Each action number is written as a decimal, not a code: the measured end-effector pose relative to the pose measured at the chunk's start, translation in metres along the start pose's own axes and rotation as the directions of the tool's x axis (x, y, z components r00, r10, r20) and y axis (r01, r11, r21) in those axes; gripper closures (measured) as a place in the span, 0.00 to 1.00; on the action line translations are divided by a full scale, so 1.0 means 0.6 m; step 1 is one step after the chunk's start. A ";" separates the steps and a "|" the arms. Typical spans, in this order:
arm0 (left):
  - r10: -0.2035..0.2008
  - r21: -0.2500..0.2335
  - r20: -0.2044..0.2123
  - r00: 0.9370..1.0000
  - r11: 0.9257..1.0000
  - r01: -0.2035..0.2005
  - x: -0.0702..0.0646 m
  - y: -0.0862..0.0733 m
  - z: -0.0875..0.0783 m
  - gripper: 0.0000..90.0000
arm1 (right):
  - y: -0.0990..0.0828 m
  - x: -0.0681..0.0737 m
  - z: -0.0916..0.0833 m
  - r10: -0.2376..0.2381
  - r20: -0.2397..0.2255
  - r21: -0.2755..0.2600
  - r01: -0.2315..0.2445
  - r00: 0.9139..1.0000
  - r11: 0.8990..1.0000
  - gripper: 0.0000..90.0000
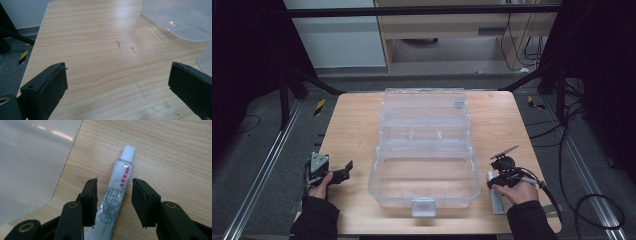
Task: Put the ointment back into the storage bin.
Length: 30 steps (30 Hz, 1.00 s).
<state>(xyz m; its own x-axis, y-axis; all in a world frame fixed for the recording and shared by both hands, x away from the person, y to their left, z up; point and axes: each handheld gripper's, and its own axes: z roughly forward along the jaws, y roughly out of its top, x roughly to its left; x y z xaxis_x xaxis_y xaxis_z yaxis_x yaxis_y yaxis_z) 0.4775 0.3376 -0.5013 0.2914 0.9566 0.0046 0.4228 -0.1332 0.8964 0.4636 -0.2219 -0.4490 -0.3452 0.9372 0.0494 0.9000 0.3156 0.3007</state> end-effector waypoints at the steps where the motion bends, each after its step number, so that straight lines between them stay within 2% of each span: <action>1: 0.000 0.000 0.000 1.000 1.000 0.000 0.000 0.000 0.000 0.02 | 0.000 0.001 0.001 0.005 0.001 0.006 -0.005 1.000 1.000 0.63; 12: -0.001 0.000 0.000 1.000 1.000 0.001 0.000 0.000 0.000 0.02 | 0.008 0.002 0.021 -0.011 0.024 0.056 0.010 1.000 0.998 0.70; 22: -0.002 0.000 0.001 1.000 1.000 0.002 0.000 0.000 0.000 0.02 | 0.013 0.003 0.031 -0.019 0.019 0.087 0.017 1.000 0.996 0.77; 30: -0.004 0.000 0.000 1.000 1.000 0.004 0.000 0.000 0.000 0.02 | 0.015 0.002 0.031 -0.034 0.011 0.099 0.032 0.999 0.995 0.77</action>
<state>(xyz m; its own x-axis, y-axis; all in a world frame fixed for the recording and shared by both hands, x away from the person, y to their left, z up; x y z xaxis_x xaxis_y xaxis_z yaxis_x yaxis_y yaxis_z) 0.4774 0.3379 -0.5013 0.2903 0.9569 0.0013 0.4243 -0.1299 0.8962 0.4763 -0.2153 -0.4639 -0.3723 0.9276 0.0292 0.9103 0.3588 0.2065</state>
